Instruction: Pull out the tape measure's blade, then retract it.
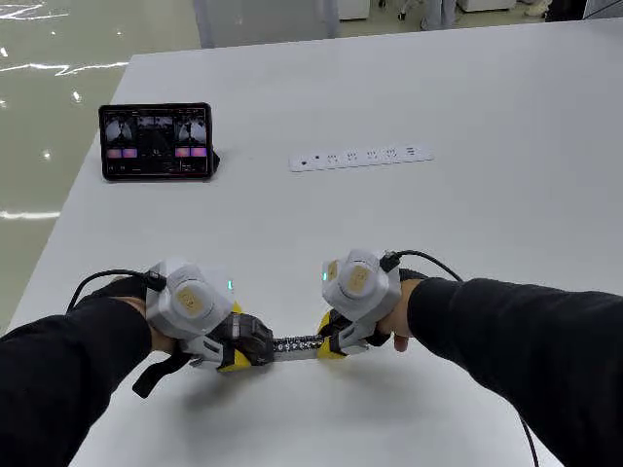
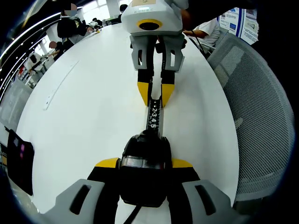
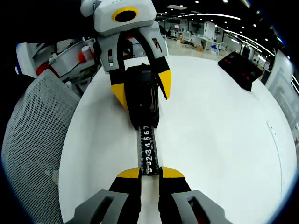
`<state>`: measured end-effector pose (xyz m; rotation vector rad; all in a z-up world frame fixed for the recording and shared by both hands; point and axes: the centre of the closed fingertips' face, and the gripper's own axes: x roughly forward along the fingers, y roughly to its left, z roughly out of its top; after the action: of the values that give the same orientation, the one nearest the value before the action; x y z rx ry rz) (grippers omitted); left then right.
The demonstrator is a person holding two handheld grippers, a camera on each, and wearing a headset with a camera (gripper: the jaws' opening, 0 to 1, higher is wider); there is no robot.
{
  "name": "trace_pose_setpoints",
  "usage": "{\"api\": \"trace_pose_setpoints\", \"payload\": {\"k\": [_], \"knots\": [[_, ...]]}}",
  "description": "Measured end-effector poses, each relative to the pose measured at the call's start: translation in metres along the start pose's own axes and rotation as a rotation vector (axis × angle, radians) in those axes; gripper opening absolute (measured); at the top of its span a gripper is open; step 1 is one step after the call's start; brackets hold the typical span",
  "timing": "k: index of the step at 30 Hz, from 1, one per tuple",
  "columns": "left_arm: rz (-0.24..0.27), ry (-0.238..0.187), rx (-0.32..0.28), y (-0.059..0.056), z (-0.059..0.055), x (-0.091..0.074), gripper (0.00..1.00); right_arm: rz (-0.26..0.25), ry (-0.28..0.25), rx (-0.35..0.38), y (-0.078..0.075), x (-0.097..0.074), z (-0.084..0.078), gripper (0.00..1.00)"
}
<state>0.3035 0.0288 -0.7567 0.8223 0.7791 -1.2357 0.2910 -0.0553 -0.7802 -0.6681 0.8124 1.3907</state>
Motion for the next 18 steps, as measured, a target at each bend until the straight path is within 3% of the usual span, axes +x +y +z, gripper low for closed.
{"api": "trace_pose_setpoints", "payload": {"k": [18], "knots": [[0.003, -0.004, 0.0, 0.0008, -0.0001, -0.0002, 0.34, -0.012, 0.001, -0.002, -0.0018, -0.0052, -0.0061, 0.09]]}}
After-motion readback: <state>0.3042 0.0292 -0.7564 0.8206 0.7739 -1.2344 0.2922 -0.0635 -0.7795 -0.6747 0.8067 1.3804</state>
